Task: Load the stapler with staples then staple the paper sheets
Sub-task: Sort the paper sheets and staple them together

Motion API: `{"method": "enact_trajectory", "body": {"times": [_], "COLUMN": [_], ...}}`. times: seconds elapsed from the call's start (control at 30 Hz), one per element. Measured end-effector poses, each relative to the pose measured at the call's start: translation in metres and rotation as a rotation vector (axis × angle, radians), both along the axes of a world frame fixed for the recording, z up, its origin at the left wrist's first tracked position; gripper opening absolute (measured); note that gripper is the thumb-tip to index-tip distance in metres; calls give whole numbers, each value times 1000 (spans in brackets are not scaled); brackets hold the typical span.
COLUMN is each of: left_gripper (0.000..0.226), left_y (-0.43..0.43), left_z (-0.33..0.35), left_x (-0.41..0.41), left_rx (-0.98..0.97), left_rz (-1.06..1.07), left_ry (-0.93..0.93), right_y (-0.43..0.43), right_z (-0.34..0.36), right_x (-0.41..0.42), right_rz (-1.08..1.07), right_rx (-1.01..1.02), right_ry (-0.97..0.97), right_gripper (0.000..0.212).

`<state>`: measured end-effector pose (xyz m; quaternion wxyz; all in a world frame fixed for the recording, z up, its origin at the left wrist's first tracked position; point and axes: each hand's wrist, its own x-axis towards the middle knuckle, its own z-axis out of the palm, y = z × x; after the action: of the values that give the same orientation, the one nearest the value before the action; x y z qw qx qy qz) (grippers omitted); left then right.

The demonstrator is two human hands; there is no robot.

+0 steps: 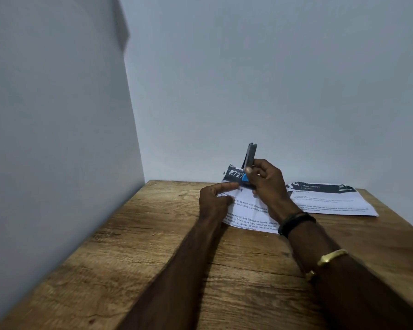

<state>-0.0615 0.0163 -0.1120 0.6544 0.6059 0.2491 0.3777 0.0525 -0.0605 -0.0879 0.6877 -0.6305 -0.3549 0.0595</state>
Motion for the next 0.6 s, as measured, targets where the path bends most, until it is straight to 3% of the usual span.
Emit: {"method": "enact_trajectory", "body": {"times": [0.6], "left_gripper": [34], "left_y": [1], "left_z": [-5], "left_x": [3], "left_rx": [32], "left_rz": [-4], "left_ry": [20], "right_y": [-2], "right_z": [-2], "right_x": [2], "right_rz": [-90], "right_rx": [-24], "right_ry": [-112], "right_gripper": [13]}}
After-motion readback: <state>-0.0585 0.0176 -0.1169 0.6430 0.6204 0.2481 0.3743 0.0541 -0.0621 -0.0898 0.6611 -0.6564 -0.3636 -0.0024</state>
